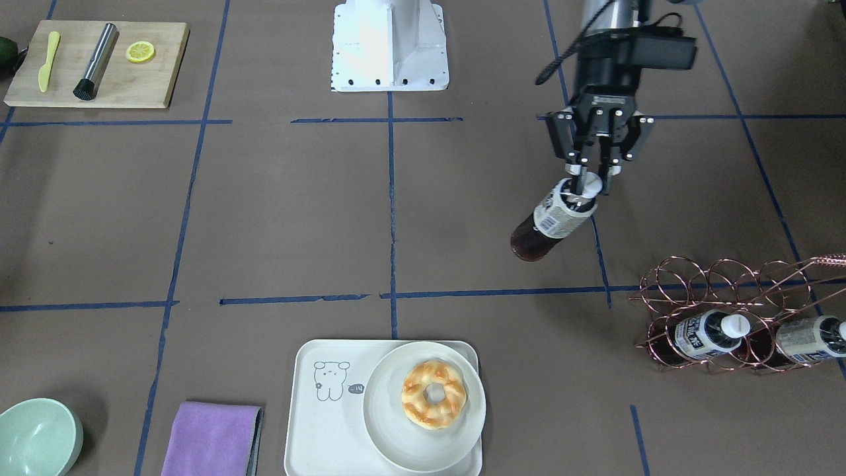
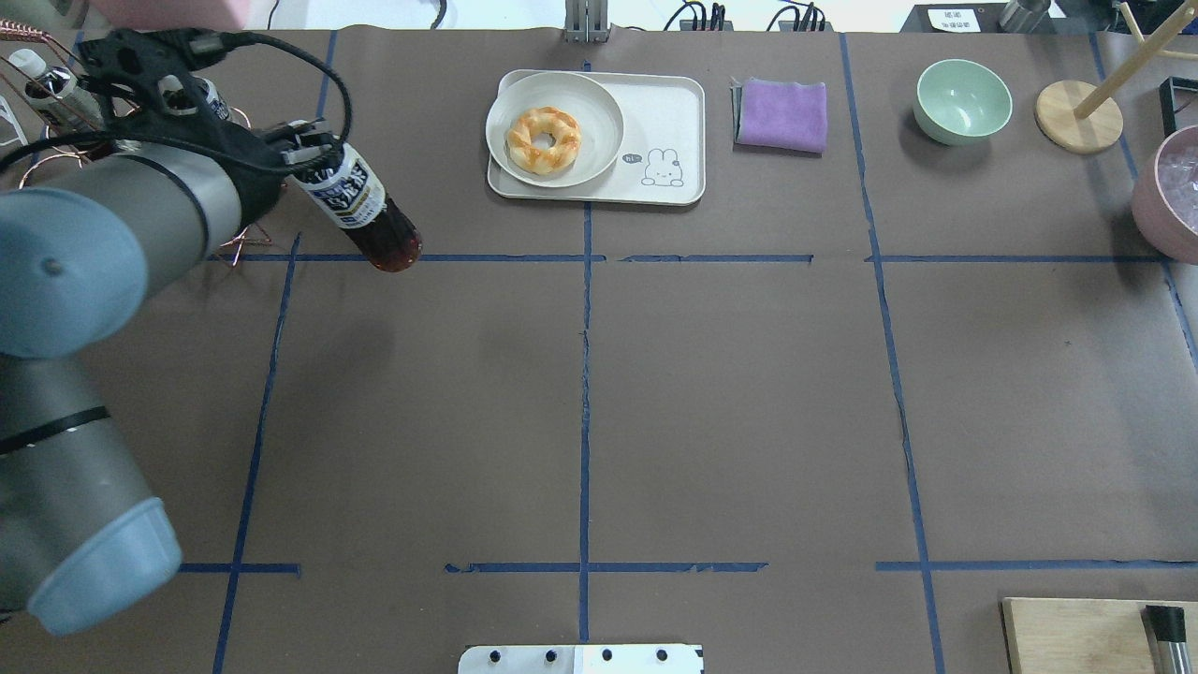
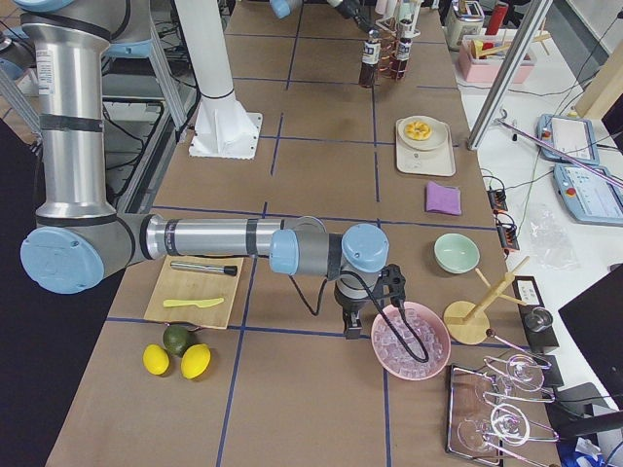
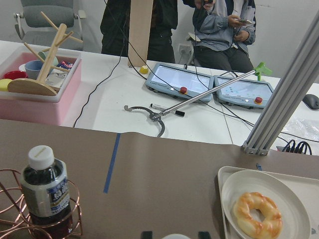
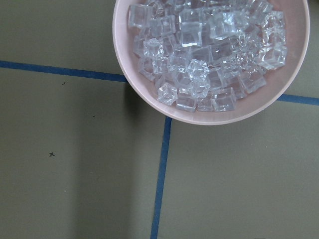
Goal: Place tea on tray
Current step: 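Carry the tea bottle with the left gripper toward the table center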
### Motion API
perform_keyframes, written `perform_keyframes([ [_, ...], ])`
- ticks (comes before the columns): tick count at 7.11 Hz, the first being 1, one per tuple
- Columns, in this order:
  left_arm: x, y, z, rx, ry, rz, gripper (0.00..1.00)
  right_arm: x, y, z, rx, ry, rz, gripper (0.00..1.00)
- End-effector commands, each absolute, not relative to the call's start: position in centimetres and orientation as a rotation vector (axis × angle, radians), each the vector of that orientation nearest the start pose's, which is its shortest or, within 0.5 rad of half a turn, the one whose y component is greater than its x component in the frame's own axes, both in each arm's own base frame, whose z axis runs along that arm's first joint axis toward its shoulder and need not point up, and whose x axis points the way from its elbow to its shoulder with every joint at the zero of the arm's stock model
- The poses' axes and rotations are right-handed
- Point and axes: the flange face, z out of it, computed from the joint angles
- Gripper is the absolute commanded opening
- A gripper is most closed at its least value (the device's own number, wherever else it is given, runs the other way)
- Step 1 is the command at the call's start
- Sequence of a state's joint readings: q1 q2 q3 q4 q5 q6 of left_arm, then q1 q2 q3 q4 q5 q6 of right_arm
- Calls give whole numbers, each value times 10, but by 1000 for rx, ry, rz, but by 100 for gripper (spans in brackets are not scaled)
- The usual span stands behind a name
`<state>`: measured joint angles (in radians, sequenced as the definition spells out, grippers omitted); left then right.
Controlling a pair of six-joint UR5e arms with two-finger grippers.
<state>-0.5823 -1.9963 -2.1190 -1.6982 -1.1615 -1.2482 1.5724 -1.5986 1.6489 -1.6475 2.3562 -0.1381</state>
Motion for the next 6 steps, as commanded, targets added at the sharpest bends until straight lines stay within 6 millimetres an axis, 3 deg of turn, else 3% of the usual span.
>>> perform_keyframes([
  [1,431,-419,124,776,789,-489,0,64,-478,640,30,-786,-118,100],
  [2,486,-418,114,809,744,-488,0,64,-478,640,31,-786,-118,100],
  [3,519,-419,93,831,725,-483,0,64,-478,640,29,-786,-114,100],
  [6,555,-408,90,818,717,-475,0,64,-480,638,30,-785,-111,100],
])
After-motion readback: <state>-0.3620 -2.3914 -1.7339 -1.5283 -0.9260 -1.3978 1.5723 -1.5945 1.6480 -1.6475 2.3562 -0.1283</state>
